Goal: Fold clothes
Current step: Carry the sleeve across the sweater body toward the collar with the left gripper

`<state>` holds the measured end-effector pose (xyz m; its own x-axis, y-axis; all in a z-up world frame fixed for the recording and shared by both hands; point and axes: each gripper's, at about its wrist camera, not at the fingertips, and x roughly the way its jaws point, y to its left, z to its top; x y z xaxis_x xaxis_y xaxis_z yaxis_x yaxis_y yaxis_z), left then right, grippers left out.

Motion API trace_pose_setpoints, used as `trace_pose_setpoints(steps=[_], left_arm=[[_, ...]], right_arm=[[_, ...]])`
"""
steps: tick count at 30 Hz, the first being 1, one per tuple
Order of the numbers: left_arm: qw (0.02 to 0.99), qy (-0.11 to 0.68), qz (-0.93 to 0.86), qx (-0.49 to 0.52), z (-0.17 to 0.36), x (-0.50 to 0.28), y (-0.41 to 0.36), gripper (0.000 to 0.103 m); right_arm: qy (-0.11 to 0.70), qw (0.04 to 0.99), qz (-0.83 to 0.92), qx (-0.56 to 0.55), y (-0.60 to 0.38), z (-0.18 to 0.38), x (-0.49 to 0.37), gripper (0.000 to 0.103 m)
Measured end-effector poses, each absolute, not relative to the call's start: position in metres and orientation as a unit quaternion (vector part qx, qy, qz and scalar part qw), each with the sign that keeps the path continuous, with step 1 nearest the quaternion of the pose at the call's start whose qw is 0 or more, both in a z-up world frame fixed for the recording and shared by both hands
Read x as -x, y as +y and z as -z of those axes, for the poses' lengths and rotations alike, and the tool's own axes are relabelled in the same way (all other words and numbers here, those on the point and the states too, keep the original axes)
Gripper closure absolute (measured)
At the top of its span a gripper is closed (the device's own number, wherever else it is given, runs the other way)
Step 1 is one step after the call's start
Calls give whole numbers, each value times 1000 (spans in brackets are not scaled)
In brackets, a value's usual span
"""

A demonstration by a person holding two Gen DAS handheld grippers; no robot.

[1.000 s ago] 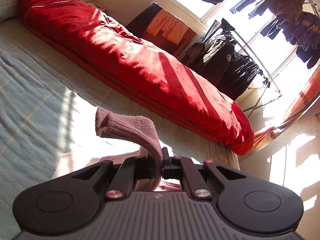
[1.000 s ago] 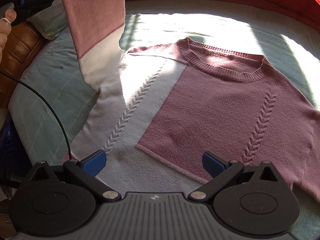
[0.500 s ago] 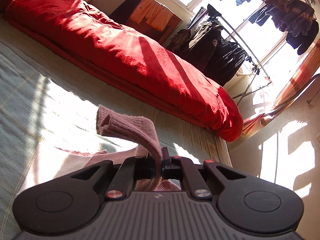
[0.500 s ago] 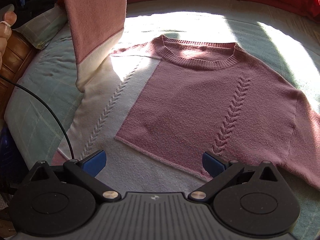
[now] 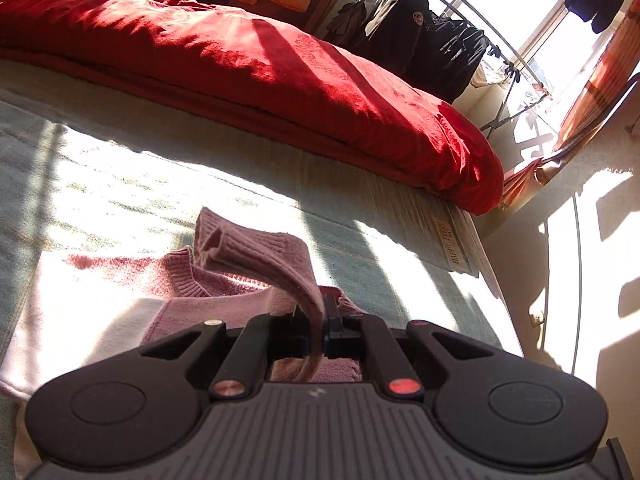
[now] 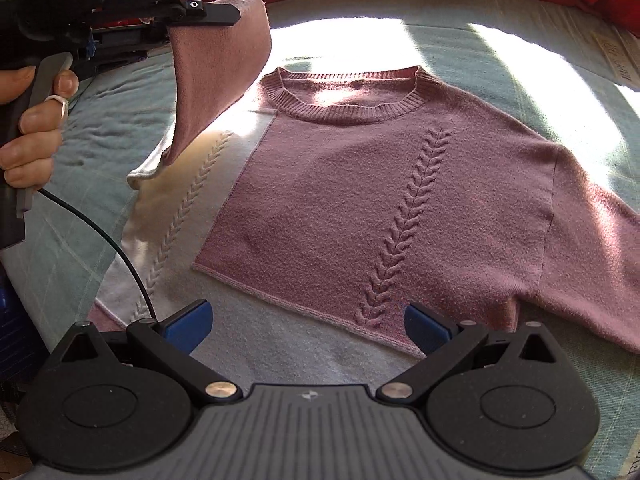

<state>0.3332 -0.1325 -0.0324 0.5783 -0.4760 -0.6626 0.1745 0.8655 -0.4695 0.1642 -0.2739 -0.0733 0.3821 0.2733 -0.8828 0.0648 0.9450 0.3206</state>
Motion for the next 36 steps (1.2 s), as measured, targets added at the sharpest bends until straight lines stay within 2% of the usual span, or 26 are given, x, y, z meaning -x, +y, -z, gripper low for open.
trace_pose_setpoints(steps=[10,31,34,36], left_arm=[[871,432,181,146,62,-327,-159,99],[887,418,194,-19,103,-310,-221,97],[887,414,199,-40,103,-307,-227,93],[886,412,207,-49,103,-305,-230,85]], right_arm=[[551,818,-48,-159,-285,78,-158,0],[556,813,-11,-173,-306,89,-147,0],[555,813,-7,-177,-306,90,-146,0],[554,813,-5,-181,-306,90,-145,0]])
